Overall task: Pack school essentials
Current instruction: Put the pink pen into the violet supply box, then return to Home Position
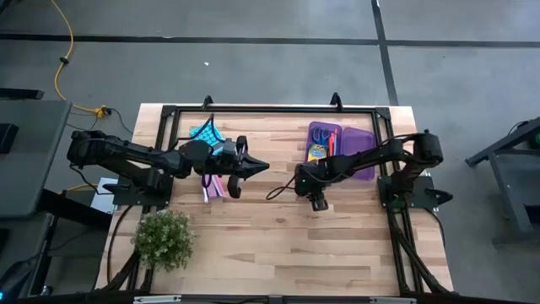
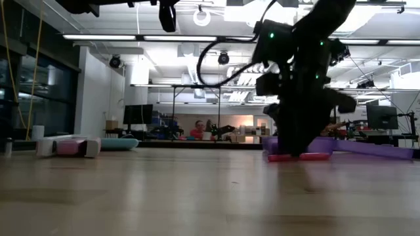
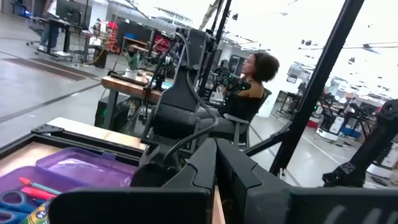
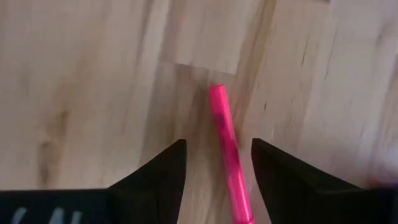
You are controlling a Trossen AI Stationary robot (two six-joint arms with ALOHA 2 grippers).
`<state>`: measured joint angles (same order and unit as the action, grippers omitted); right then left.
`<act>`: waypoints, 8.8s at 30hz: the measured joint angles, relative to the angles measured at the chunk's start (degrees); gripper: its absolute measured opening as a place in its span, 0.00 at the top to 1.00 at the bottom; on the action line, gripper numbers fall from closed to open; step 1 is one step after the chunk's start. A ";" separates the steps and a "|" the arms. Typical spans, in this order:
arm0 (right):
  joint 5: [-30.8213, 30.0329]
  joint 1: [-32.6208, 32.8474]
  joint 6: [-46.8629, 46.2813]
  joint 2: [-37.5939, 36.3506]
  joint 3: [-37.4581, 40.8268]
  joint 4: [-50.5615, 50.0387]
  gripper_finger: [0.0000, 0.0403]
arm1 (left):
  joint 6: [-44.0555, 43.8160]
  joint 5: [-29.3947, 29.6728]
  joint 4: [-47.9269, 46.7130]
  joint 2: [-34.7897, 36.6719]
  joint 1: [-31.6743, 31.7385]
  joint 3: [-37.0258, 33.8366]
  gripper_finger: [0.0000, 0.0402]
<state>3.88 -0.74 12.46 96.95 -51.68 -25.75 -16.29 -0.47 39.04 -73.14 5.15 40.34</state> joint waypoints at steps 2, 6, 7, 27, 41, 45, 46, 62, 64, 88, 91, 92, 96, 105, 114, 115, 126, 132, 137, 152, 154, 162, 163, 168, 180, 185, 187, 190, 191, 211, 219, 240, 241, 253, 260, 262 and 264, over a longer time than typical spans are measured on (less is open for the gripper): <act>-0.66 0.01 -0.10 1.39 0.00 0.44 0.59 | 0.00 -0.14 -0.18 0.00 -0.01 0.00 1.00; -0.73 0.01 -0.56 2.72 -0.22 0.67 0.63 | 0.00 -0.13 -0.25 -0.02 -0.01 0.00 1.00; -0.76 0.01 -0.58 2.90 -0.22 0.62 0.64 | 0.00 -0.13 -0.26 -0.02 -0.01 0.00 1.00; 2.92 0.01 -8.48 -6.37 1.05 -6.55 0.98 | 6.18 0.07 -4.96 5.18 1.62 0.02 1.00; -4.54 3.61 -39.47 -34.04 25.64 37.76 1.00 | 6.45 7.24 -30.33 17.09 3.47 -0.56 1.00; -9.62 2.71 -37.08 -34.40 23.32 47.42 1.00 | 5.46 7.30 -28.00 15.35 3.47 -2.56 1.00; -9.76 2.43 -35.54 -34.08 22.11 48.98 1.00 | 4.82 7.29 -26.60 14.61 3.47 -3.31 1.00; -6.45 1.86 -25.43 -33.14 12.41 58.28 1.00 | 1.27 -3.98 -5.12 9.64 3.47 -4.66 1.00; -6.45 1.86 -25.43 -33.14 12.41 58.30 1.00 | 1.32 -4.05 -5.10 9.64 3.45 -4.66 1.00; -29.31 -16.66 -59.34 -33.25 12.41 5.13 1.00 | 1.46 -3.82 -5.39 9.64 3.42 -4.66 1.00; -26.89 -21.38 -60.55 -33.02 12.41 1.73 1.00 | 1.46 -3.82 -5.58 9.64 3.42 -4.66 1.00; -25.64 -22.94 -60.78 -32.48 12.41 1.54 1.00 | 1.46 -3.74 -5.74 9.64 3.45 -4.66 1.00; -21.12 -27.59 -64.03 -29.75 14.08 3.82 1.00 | 1.46 -3.15 -6.14 9.64 3.45 -4.66 1.00; -18.19 -30.09 -73.46 -23.64 18.12 8.94 1.00 | 1.46 -3.15 -6.68 9.64 3.45 -4.66 1.00; -16.68 -30.13 -74.14 -19.09 18.12 7.93 0.97 | 1.46 -3.16 -6.70 9.64 3.45 -4.66 1.00; -16.58 -30.13 -74.20 -18.49 18.12 8.10 0.97 | 1.46 -3.15 -6.68 9.64 3.45 -4.66 1.00; -15.74 -30.14 -73.97 -18.34 18.07 8.62 0.80 | 1.46 -3.17 -6.70 9.64 3.45 -4.66 1.00; -15.48 -30.77 -66.70 -22.65 18.01 8.43 0.64 | 1.46 -3.19 -6.70 9.64 3.42 -4.66 1.00; -10.83 -31.29 -55.74 -32.50 18.01 11.21 0.55 | 1.46 -3.19 -6.71 9.64 3.44 -4.66 1.00; 8.70 -15.06 -32.41 -55.32 17.94 35.15 0.66 | 0.54 -3.19 -6.70 9.64 3.45 -4.66 1.00; 7.43 -12.98 -30.81 -55.44 17.94 35.79 0.72 | -1.87 -3.25 -6.86 9.74 3.55 -4.66 1.00; 5.63 -9.32 -23.54 -54.47 17.94 35.84 0.96 | -2.46 -6.44 -15.73 15.45 7.00 -4.63 1.00; 5.63 -9.26 -22.98 -54.47 17.94 35.84 0.96 | -2.10 -6.45 -16.70 16.53 7.23 -4.63 1.00; 5.81 -9.26 -20.81 -54.63 17.94 36.39 0.99 | -0.98 -6.42 -21.36 21.67 8.24 -4.61 1.00; 8.99 -9.26 -21.72 -54.60 17.94 36.10 1.00 | 1.60 -5.74 -34.67 36.38 13.18 -4.63 1.00; 9.66 -9.26 -22.94 -54.60 17.94 35.11 1.00 | 2.99 -4.55 -38.33 41.25 15.48 -5.03 1.00; 9.66 -9.26 -23.07 -54.60 17.94 34.98 1.00 | 2.97 -4.42 -38.05 42.55 15.35 -6.48 1.00; 9.65 -9.26 -24.42 -54.60 17.94 34.96 1.00 | 1.26 -4.38 -35.29 44.47 14.15 -10.86 1.00; 9.64 -9.26 -24.67 -54.60 17.94 34.92 1.00 | 0.24 -4.04 -33.67 45.04 13.51 -12.73 1.00; 9.61 -9.26 -30.63 -54.58 17.94 33.23 1.00 | -1.07 7.42 -49.01 64.37 -4.35 -22.75 1.00; 6.75 -9.27 -30.63 -54.58 17.94 33.22 1.00 | -2.82 6.70 -46.21 72.85 -4.31 -31.55 1.00; 6.84 -9.28 -33.13 -54.58 17.94 31.05 1.00 | 0.34 1.01 -38.43 71.54 -1.03 -39.67 1.00; 7.39 -9.28 -33.43 -54.63 17.94 31.05 1.00 | -0.23 1.06 -38.44 71.54 -1.03 -39.67 1.00; 5.93 -6.49 -34.42 -68.68 27.04 24.46 1.00 | -1.11 1.11 -38.48 71.54 -1.03 -39.67 1.00; -0.58 0.28 -34.56 -80.52 41.27 35.21 1.00 | -1.11 1.11 -38.48 71.54 -1.03 -39.67 1.00; -1.77 1.68 -34.48 -83.29 44.08 36.16 1.00 | -1.11 1.11 -38.47 71.54 -1.03 -39.67 1.00; -1.95 2.53 -33.37 -86.06 46.03 36.09 1.00 | -1.11 1.11 -38.48 71.54 -1.03 -39.67 1.00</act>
<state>1.93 1.79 -20.91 10.89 -5.65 10.35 -17.41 0.64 0.56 -1.61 4.12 0.67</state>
